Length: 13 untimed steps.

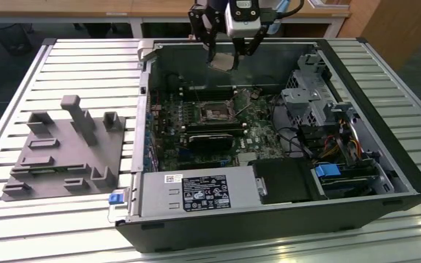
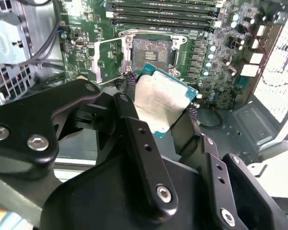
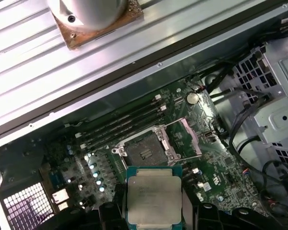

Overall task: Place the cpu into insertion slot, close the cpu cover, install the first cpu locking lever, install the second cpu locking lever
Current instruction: 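Place the cpu into insertion slot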

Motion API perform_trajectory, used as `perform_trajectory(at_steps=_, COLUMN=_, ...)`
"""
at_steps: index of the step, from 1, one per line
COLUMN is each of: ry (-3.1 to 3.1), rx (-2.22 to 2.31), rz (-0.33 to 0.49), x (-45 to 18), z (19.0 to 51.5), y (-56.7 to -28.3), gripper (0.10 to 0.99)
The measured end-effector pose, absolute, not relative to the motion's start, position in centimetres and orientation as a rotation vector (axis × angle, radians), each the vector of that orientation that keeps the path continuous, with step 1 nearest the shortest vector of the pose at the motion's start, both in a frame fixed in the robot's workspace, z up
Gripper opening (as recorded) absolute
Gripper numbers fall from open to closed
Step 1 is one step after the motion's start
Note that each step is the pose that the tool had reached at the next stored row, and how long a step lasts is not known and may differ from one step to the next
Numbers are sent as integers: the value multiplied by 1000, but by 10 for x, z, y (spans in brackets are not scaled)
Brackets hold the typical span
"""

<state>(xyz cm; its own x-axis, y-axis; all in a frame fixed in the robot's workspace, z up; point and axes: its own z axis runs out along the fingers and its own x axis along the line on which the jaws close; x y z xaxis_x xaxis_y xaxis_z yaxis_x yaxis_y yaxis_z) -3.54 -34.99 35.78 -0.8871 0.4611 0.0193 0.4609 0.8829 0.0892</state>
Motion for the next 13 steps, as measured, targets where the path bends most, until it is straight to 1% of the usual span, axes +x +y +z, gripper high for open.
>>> perform_trajectory(at_steps=13, ry=3014, rx=853, rz=143, x=-35, z=356, y=-350, gripper=541)
